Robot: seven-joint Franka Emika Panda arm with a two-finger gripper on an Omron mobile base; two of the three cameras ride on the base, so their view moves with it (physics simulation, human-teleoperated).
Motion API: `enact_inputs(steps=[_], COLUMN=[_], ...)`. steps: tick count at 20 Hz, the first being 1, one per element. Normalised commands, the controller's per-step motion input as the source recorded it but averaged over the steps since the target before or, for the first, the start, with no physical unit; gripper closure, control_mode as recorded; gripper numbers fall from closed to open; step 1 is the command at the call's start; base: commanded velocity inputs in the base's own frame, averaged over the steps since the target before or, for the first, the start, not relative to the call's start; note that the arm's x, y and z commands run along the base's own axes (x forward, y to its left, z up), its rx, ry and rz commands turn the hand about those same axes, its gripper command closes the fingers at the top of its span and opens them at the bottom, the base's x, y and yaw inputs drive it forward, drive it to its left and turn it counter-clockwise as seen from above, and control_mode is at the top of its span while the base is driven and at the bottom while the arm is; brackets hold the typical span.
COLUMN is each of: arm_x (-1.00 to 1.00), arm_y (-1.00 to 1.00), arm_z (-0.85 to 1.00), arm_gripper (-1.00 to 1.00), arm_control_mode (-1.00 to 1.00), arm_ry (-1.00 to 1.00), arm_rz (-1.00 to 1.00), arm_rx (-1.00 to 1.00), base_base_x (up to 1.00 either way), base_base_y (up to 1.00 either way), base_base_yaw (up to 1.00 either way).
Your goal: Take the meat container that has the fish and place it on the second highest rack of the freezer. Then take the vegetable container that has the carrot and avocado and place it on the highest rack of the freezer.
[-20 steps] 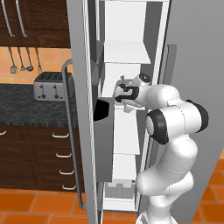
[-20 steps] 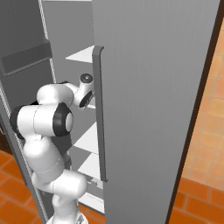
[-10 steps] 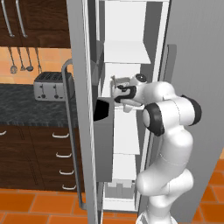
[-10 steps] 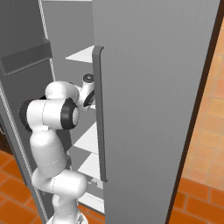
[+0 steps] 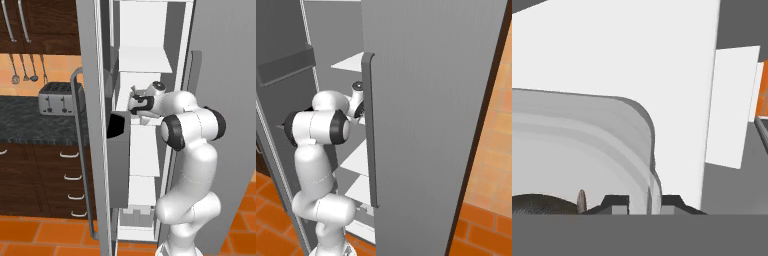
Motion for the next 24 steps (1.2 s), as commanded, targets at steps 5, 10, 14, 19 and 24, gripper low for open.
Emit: enact_inputs(steps=[5, 10, 14, 19, 24], arm_x=[0.14, 0.00, 0.00, 0.00, 0.00], arm_y=[0.00, 0.00, 0.00, 0.00, 0.00], arm_z=[-0.18, 0.00, 0.00, 0.00, 0.00], arm_gripper=[1.00, 1.00, 1.00, -1.00, -1.00], arm_control_mode=[-1.00, -1.00, -1.00, -1.00, -1.00], arm_ry=[0.00, 0.00, 0.00, 0.00, 0.00], arm_rz=[0.00, 0.00, 0.00, 0.00, 0.00], arm_rx=[-0.01, 0.00, 0.00, 0.00, 0.00], base_base_x=[0.00, 0.00, 0.00, 0.00, 0.00], base_base_y=[0.00, 0.00, 0.00, 0.00, 0.00], base_base_yaw=[0.00, 0.00, 0.00, 0.00, 0.00])
